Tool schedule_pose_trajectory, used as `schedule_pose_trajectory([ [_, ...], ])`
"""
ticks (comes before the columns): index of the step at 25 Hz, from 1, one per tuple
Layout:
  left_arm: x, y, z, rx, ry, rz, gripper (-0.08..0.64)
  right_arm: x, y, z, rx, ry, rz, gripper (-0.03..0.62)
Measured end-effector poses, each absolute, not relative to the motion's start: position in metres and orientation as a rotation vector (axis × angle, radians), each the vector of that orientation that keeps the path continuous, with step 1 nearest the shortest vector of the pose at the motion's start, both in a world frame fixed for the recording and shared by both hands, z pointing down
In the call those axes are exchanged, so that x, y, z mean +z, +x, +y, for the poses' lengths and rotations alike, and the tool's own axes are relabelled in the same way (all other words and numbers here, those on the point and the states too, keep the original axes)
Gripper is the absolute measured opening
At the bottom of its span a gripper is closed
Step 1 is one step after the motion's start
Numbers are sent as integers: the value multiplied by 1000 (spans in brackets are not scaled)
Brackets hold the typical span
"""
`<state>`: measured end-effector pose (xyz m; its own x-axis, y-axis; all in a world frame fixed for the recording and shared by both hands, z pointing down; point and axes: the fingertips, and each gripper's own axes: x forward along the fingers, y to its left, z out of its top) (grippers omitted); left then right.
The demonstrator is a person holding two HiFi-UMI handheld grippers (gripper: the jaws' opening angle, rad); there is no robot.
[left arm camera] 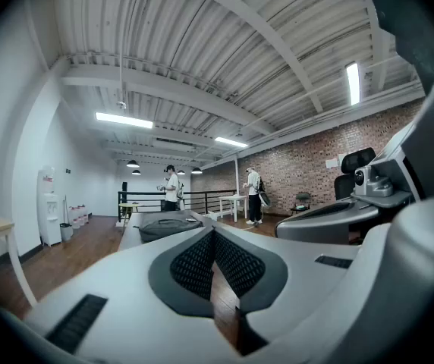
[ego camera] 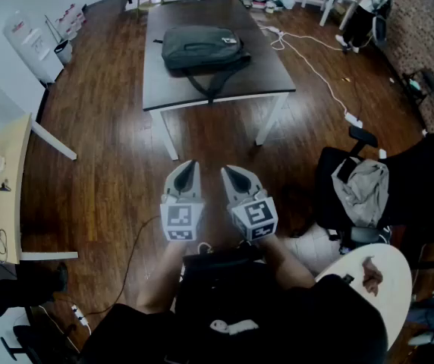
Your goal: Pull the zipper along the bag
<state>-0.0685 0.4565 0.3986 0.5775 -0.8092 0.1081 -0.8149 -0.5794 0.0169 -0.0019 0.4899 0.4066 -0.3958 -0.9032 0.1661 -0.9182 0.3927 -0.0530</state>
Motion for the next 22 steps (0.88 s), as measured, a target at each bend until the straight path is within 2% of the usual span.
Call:
schedule_pose_trajectory([
  [12,408,-65,434,150,2733,-1388,-5,413,3,463,210,1691,-2515,8],
  [22,412,-35,369,179,2708,-1430,-5,411,29,390,196,1633,-2560,8],
])
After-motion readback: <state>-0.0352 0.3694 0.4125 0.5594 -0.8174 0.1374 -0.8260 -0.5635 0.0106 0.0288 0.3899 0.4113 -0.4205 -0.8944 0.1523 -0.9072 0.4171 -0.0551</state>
